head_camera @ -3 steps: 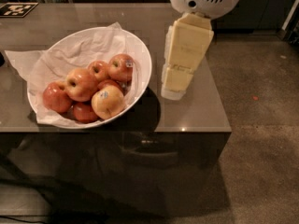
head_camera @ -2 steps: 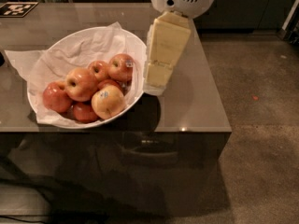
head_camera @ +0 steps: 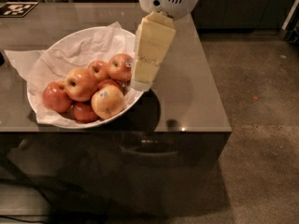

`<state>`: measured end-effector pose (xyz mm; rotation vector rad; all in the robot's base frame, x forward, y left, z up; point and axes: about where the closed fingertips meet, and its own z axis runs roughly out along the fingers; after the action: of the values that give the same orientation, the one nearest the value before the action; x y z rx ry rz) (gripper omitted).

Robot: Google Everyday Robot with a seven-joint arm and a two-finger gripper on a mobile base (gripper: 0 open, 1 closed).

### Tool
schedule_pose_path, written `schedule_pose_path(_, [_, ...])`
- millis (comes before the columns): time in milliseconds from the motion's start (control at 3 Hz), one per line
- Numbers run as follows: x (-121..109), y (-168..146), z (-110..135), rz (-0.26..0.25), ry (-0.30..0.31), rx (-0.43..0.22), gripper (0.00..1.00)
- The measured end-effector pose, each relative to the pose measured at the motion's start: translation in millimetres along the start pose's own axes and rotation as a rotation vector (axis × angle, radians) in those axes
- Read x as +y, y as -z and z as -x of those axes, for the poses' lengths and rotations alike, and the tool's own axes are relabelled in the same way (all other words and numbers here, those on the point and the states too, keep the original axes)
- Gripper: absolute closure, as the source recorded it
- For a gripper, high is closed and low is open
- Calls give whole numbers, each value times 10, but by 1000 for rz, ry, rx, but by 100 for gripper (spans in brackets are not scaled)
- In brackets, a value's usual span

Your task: Pick apple from white bowl

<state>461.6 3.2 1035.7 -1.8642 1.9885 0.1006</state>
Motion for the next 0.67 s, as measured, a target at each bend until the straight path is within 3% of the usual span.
schedule_pose_path(333, [-22,-59,93,-10,-2,-21,0])
schedule_pose_path(667, [0,-344,423,31,18,-55,0])
